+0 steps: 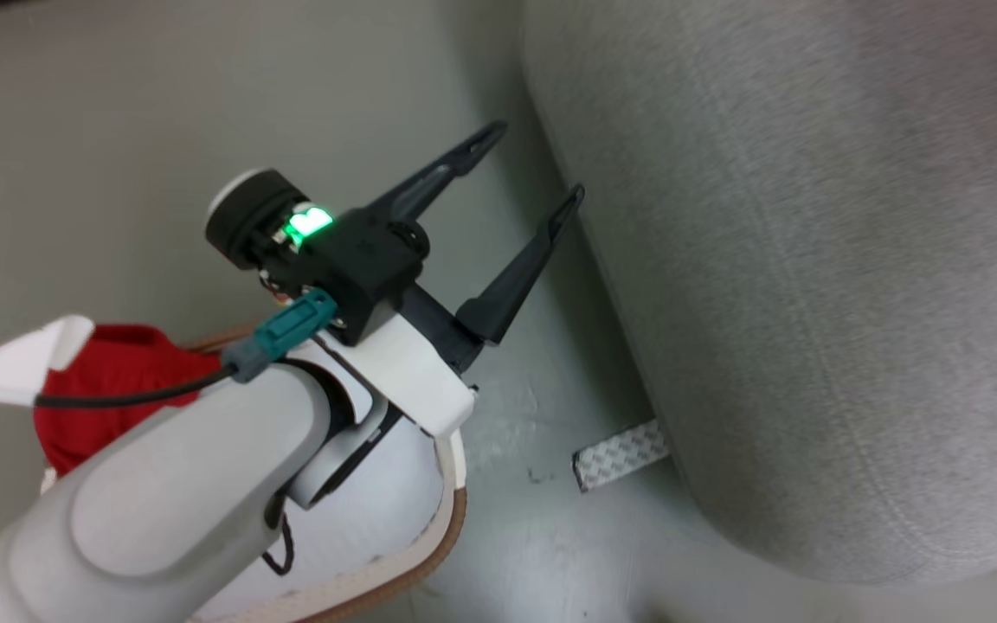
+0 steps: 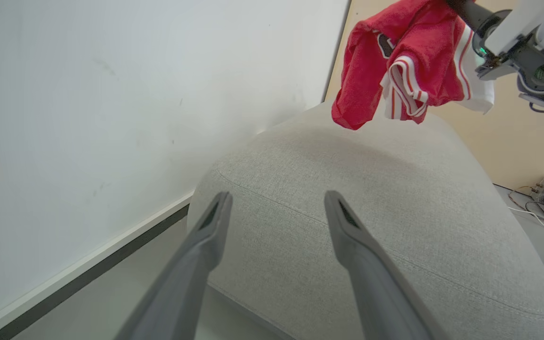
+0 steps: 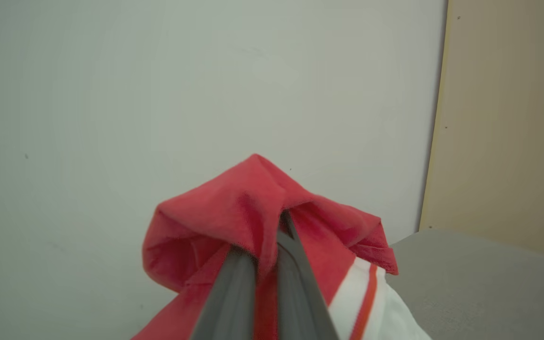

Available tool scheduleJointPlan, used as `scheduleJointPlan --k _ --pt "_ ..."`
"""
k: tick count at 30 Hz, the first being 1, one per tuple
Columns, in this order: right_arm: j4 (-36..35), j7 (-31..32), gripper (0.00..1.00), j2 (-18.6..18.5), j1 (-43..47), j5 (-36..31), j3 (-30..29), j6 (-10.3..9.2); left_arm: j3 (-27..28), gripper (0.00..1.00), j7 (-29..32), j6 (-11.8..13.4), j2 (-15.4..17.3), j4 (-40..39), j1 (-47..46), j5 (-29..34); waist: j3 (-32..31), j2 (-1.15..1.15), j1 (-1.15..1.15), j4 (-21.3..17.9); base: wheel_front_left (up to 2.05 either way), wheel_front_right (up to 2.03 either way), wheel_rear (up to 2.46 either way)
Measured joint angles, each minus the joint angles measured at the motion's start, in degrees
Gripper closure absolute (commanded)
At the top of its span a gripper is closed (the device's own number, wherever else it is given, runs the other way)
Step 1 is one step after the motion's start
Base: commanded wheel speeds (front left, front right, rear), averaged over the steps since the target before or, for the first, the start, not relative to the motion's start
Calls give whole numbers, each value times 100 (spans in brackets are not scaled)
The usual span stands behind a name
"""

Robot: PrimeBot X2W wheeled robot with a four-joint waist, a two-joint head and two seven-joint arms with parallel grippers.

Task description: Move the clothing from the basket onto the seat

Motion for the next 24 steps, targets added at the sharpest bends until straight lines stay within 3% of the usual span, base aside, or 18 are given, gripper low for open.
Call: scheduleJointPlan --k 8,14,15,16,17,24 --pt "1321 -1 100 -114 -1283 -1249 -1205 0 25 0 36 -20 18 -116 -336 204 941 0 0 308 0 0 0" --pt "2114 -1 100 215 -1473 -2157 -2217 -1 -27 0 -69 29 -82 -48 -370 244 1208 0 -1 699 0 0 0" --pt "2141 0 64 281 -1459 -2257 -2263 -1 -26 0 -93 34 -90 -26 -353 243 1213 0 -1 745 0 0 0" --pt "2138 0 36 331 -1446 -2350 -2277 0 -29 0 -123 37 -92 -1 -322 238 1195 0 -1 772 0 0 0" --pt "2112 0 0 388 -1434 -2414 -2295 0 -25 0 -156 41 -85 34 -272 233 1160 0 -1 785 0 0 0" --pt "1533 -2 0 528 -726 -2228 -1553 0 123 0 -445 158 11 223 135 -42 660 0 -1 716 0 0 0"
